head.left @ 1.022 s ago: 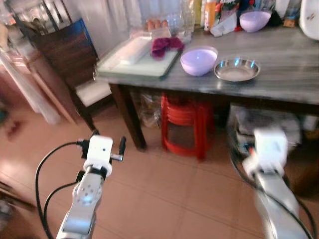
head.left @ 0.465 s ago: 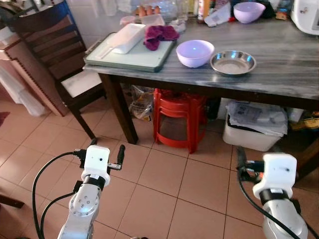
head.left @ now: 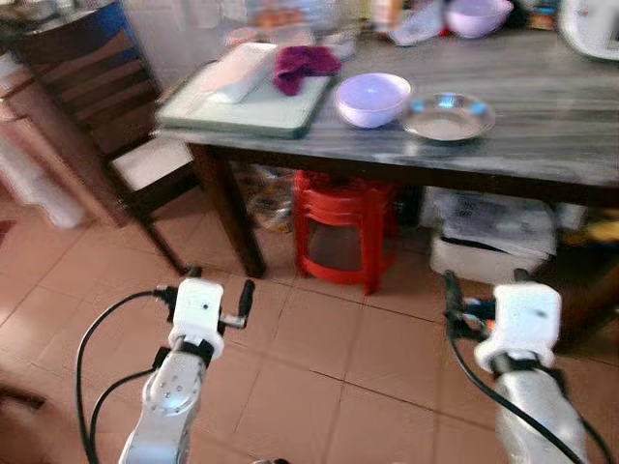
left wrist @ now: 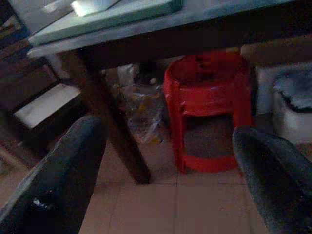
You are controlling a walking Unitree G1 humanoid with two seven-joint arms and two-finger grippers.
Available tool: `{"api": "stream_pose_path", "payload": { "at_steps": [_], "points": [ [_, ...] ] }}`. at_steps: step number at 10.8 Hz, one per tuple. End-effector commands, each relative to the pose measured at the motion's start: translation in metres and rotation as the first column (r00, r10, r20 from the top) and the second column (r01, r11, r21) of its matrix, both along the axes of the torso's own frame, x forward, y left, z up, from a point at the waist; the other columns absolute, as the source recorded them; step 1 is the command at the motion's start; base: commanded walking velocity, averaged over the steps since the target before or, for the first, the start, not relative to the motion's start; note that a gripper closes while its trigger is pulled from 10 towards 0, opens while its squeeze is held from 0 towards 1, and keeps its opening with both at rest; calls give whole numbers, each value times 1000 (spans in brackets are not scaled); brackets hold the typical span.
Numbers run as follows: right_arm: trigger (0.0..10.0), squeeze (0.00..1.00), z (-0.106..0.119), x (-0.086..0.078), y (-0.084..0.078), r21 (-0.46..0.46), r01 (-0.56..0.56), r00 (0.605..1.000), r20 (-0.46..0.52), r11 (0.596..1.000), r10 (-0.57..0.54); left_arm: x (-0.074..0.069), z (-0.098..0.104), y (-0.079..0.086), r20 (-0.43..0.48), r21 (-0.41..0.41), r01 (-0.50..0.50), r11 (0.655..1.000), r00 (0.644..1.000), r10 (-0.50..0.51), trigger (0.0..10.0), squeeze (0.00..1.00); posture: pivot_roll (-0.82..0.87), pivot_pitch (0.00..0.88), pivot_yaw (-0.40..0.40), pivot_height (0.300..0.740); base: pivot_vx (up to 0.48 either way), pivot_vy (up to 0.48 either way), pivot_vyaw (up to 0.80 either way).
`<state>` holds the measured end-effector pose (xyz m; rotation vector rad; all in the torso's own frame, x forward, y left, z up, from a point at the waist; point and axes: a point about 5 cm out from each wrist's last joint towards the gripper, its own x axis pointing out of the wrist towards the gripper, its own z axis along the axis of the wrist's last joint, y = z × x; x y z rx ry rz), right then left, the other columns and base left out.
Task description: Setting the table
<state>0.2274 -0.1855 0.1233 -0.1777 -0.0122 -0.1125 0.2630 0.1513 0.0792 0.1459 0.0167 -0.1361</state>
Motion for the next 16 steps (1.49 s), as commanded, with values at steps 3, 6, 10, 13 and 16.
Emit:
{"api": "stream_pose_path", "payload": {
  "at_steps": [3,6,10,13,16],
  "points": [
    [10000,0,-1,20,10,35,-7,1000,9,999,7,18,14,-6,41,-54,-42,998,998,45,10000,0,-163,89,94,740,0,0,-777],
    [10000,0,2,25,9,43,4,1000,24,999,-6,25,16,-8,46,-26,-38,999,998,39,10000,0,-160,99,89,740,0,0,-775],
    [10000,0,3,28,15,51,-13,1000,28,999,12,24,26,-11,84,-50,33,998,996,-28,10000,0,-143,115,85,740,0,0,-767],
    [10000,0,3,29,14,51,-16,999,29,999,15,25,27,-13,79,-72,60,996,995,-55,10000,0,-147,110,84,740,0,-80,-740],
    [10000,0,5,29,11,38,-18,999,31,999,16,26,26,-15,77,-83,66,994,995,-60,10000,0,-160,112,78,740,0,-240,-729]
  ]
}}
